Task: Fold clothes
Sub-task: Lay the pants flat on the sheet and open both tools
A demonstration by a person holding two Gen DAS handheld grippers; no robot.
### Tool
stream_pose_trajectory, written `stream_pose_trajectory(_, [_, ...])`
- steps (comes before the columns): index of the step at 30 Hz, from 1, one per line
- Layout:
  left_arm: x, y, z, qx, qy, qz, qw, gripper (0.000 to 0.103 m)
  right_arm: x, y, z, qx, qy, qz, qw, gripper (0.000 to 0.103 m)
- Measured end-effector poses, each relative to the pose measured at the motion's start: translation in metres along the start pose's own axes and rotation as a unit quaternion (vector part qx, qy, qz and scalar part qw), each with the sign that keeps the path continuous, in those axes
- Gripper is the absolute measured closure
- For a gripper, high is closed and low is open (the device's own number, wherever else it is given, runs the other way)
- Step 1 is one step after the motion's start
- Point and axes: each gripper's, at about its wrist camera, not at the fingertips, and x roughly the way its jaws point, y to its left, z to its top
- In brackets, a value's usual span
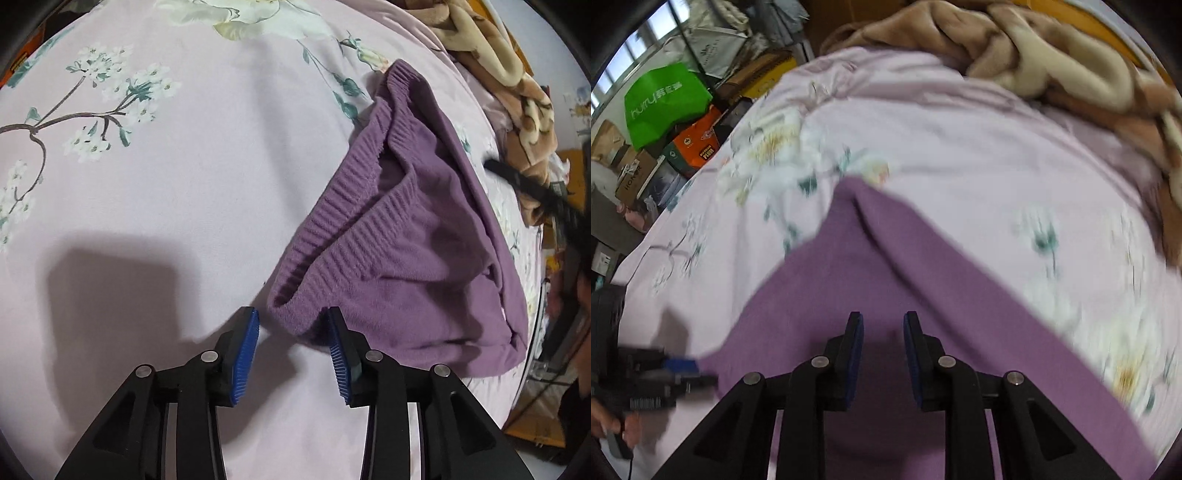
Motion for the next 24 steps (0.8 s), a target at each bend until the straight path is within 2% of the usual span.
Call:
stream_pose_trajectory(4, [0.004, 0.002, 0.003, -0.020, -0.013, -0.009, 0.9997, 0.060, 0.029, 0.008, 0.039, -0.037, -0.004, -0.009, 0.999, 0.078])
stream_pose_trajectory(6, [0.007, 0.002, 0.004, -0.024, -0.020, -0.017, 0.9994, 0.063, 0.047, 0.013, 0.054, -0.057, 0.000, -0.010, 0.998, 0.077])
stream_pose_trajectory(8, [0.008, -0.002, 0.004, -0.013, -0.025, -0.020, 0.9994, 0.072, 0.068, 0.016, 0.063, -0.071, 0.020, -0.013, 0.997, 0.077])
stream_pose_trajectory(9, [0.008, -0.003, 0.005, -0.010, -0.025, -0.024, 0.9994, 0.084, 0.077, 0.016, 0.066, -0.075, 0.029, -0.018, 0.997, 0.077])
stream_pose_trajectory(10, [0.005, -0.003, 0.005, -0.010, -0.028, -0.031, 0.9991, 0.091, 0.084, 0.016, 0.069, -0.078, 0.037, -0.026, 0.996, 0.084])
stream_pose_trajectory(11, [0.003, -0.003, 0.005, -0.011, -0.031, -0.038, 0.9987, 0.092, 0.087, 0.013, 0.072, -0.074, 0.040, -0.025, 0.996, 0.101])
stream_pose_trajectory(13, [-0.009, -0.004, 0.006, -0.008, -0.044, -0.047, 0.9979, 0.093, 0.086, 0.006, 0.081, -0.057, 0.039, -0.019, 0.997, 0.101])
stream_pose_trajectory(17, [-0.040, -0.005, 0.007, -0.010, -0.077, -0.075, 0.9942, 0.094, 0.067, -0.004, 0.111, -0.047, 0.007, -0.014, 0.999, 0.100])
stream_pose_trajectory(20, [-0.059, -0.005, 0.017, -0.010, -0.104, -0.074, 0.9917, 0.094, 0.078, -0.003, 0.119, -0.043, 0.021, -0.012, 0.999, 0.099])
stream_pose_trajectory(24, [-0.040, 0.009, 0.026, -0.037, -0.074, -0.070, 0.9941, 0.093, 0.096, 0.000, 0.126, -0.039, 0.045, -0.011, 0.998, 0.093])
